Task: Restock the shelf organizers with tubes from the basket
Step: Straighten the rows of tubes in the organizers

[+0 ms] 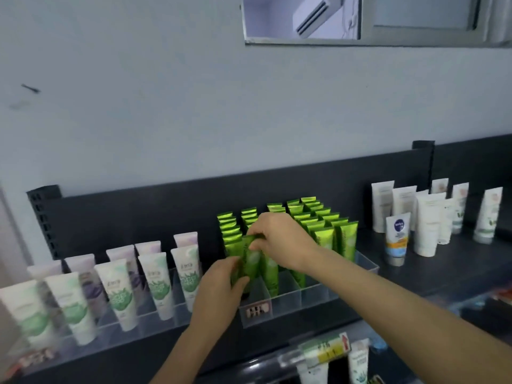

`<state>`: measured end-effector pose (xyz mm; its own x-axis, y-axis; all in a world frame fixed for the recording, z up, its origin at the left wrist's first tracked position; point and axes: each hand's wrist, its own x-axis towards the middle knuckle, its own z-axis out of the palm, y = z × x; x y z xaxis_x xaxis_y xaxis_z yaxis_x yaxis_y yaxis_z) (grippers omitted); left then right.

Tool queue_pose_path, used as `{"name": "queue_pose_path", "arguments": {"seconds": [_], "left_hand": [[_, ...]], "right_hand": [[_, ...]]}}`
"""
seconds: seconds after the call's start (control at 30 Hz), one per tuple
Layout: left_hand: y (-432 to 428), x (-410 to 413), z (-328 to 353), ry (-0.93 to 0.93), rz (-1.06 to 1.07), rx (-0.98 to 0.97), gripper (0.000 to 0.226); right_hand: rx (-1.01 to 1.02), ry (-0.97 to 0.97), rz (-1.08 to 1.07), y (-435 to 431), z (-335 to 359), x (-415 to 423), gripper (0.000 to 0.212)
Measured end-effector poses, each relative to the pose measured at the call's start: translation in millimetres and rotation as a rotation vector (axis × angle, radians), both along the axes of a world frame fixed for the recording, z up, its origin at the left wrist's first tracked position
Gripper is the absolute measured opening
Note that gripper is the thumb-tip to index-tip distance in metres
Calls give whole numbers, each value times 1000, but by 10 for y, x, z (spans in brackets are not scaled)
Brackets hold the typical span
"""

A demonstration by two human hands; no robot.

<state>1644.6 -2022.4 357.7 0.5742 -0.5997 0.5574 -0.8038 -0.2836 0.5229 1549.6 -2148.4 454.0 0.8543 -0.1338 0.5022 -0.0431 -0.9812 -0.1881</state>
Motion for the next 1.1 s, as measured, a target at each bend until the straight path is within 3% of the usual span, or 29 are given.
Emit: {"name": "queue_pose_path", "arguments": {"seconds": [0.4, 0.63, 0.9, 1.1], "left_hand": [[-70, 191, 9, 76, 68, -4, 41], [-206, 295, 274, -77, 74, 59, 23], [-196, 350, 439, -143, 111, 155, 13], [-156, 403, 488, -169, 182, 216, 13]], "right_hand": [[-127, 197, 21, -97, -287, 497, 16], [-94, 104, 77, -322, -52, 425, 11], [-223, 375, -10, -468, -21, 352, 15], [-185, 351, 56, -491, -39, 404, 26]]}}
